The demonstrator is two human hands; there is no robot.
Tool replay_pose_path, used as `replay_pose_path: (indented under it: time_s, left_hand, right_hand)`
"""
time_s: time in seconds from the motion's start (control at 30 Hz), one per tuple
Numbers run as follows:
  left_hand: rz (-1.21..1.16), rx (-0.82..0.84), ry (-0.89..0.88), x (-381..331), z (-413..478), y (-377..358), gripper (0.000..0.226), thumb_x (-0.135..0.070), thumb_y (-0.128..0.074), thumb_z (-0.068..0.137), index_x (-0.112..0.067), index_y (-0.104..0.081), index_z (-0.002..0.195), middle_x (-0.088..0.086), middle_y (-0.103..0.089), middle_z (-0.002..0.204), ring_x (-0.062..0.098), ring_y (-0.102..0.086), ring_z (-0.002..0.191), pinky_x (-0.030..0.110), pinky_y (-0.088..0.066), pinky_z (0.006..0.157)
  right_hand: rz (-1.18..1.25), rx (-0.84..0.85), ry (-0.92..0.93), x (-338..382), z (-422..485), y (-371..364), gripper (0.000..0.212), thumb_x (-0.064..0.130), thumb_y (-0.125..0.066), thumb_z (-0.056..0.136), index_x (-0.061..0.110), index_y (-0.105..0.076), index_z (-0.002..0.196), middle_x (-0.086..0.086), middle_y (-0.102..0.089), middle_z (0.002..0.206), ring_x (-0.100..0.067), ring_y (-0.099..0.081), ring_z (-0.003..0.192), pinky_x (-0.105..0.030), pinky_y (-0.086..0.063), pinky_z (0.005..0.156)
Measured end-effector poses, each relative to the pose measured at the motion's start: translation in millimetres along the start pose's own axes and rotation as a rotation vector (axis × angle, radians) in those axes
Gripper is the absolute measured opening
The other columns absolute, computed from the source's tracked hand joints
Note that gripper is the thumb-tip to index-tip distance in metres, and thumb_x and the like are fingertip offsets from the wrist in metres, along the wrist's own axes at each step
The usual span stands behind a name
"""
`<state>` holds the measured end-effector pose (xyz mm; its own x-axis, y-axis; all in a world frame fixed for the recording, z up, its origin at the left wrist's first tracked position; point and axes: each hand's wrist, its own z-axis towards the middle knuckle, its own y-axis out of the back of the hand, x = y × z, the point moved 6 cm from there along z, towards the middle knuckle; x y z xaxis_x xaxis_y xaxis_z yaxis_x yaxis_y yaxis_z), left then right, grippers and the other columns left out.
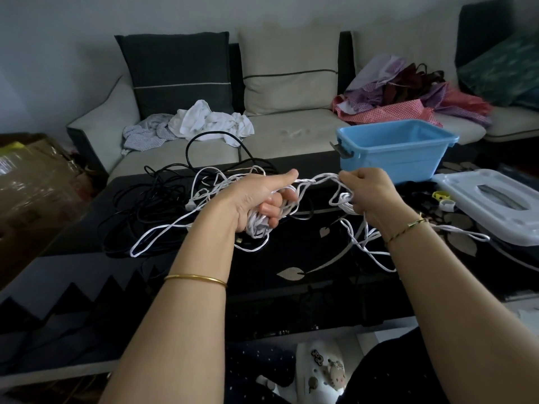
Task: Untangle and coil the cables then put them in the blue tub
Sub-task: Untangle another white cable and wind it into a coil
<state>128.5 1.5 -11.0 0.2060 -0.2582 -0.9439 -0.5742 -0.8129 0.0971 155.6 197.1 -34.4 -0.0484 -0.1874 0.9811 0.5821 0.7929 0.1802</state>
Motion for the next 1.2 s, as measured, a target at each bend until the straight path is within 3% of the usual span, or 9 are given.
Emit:
replay_pose_path:
  time_s: [0.23, 0.43, 0.57, 0.7, 0.8, 0.9, 1.0, 1.07, 1.2]
  left_hand:
    - [-0.072, -0.54, -0.149, -6, -11, 54, 0.011, 0.0, -0.058, 0.084, -0.003, -0.058, 0.073, 0.0, -0.046, 0.049, 0.007, -0.034, 0.033, 0.02, -0.042, 0.039]
    - [-0.162, -0.901, -0.306, -9, -24, 97, 0.018, -0.001, -0.052, 0.083, -0.009, -0.048, 0.068, -0.007, -0.037, 0.029, 0.006, -0.032, 0.02, 0.028, -0.045, 0.051]
    - [-0.081, -0.735, -0.321, -16, -21, 71, 0.013, -0.001, -0.054, 0.085, -0.007, -0.053, 0.073, 0.002, -0.041, 0.054, 0.004, -0.032, 0.025, 0.019, -0.04, 0.037]
    - [0.027, -0.452, -0.317, -20, -13, 44, 0.004, -0.005, -0.057, 0.085, -0.001, -0.059, 0.087, 0.003, -0.037, 0.052, 0.014, -0.032, 0.041, 0.02, -0.043, 0.04]
    - [0.057, -0.285, -0.332, -20, -10, 29, 0.014, -0.007, -0.057, 0.087, -0.007, -0.055, 0.073, -0.001, -0.034, 0.043, 0.013, -0.028, 0.04, 0.021, -0.042, 0.042]
    - [0.061, -0.2, -0.331, -20, -7, 18, 0.024, -0.01, -0.056, 0.09, -0.011, -0.052, 0.067, -0.005, -0.03, 0.039, 0.01, -0.026, 0.035, 0.021, -0.037, 0.041]
    - [0.074, -0.189, -0.349, -20, -6, 15, 0.027, -0.012, -0.055, 0.092, -0.012, -0.051, 0.065, -0.006, -0.027, 0.039, 0.01, -0.025, 0.034, 0.019, -0.036, 0.041]
    - [0.098, -0.164, -0.344, -18, -4, 13, 0.027, -0.017, -0.055, 0.094, -0.011, -0.052, 0.067, -0.006, -0.028, 0.039, 0.009, -0.026, 0.035, 0.02, -0.037, 0.042]
    - [0.21, 0.019, -0.21, -7, -4, 0, 0.032, -0.035, -0.056, 0.094, -0.009, -0.055, 0.076, -0.006, -0.031, 0.044, 0.006, -0.028, 0.033, 0.022, -0.039, 0.041]
  right_hand:
    - [-0.037, -0.188, -0.094, -22, 21, 32, 0.029, 0.017, -0.052, 0.089, 0.011, -0.042, 0.063, -0.007, -0.034, 0.058, -0.017, -0.031, 0.053, -0.028, -0.025, 0.05]
    - [-0.619, -0.124, -0.113, -40, 24, 52, 0.033, 0.02, -0.051, 0.094, -0.011, -0.062, 0.1, -0.031, -0.06, 0.105, -0.04, -0.057, 0.101, -0.036, -0.04, 0.078]
    - [-0.893, 0.041, -0.06, -38, 14, 27, 0.026, 0.024, -0.056, 0.089, -0.002, -0.061, 0.089, -0.024, -0.062, 0.103, -0.039, -0.058, 0.102, -0.035, -0.042, 0.077]
    - [-1.038, 0.061, 0.11, -12, -1, 1, 0.023, 0.025, -0.046, 0.092, 0.013, -0.065, 0.1, -0.012, -0.062, 0.109, -0.037, -0.053, 0.107, -0.04, -0.046, 0.086]
    - [-0.661, 0.083, 0.351, 27, -21, -19, 0.029, 0.024, -0.04, 0.098, 0.018, -0.066, 0.111, -0.004, -0.066, 0.112, -0.027, -0.056, 0.107, -0.037, -0.046, 0.09]
    - [-0.058, 0.294, 0.226, 43, -36, -34, 0.032, 0.034, -0.044, 0.098, 0.014, -0.068, 0.103, 0.0, -0.071, 0.102, -0.017, -0.062, 0.102, -0.033, -0.045, 0.094]
    - [-0.108, 0.539, 0.189, 41, -46, -48, 0.018, 0.024, -0.061, 0.09, 0.007, -0.068, 0.092, -0.005, -0.071, 0.089, -0.018, -0.065, 0.091, -0.041, -0.047, 0.094]
    - [-0.12, 0.533, 0.217, 42, -47, -46, 0.002, 0.008, -0.065, 0.087, 0.006, -0.064, 0.085, -0.008, -0.067, 0.079, -0.017, -0.066, 0.077, -0.037, -0.052, 0.087]
    - [0.128, 0.432, 0.182, 49, -40, -31, 0.008, 0.003, -0.061, 0.089, 0.008, -0.06, 0.082, -0.006, -0.057, 0.068, -0.011, -0.06, 0.057, -0.028, -0.056, 0.063]
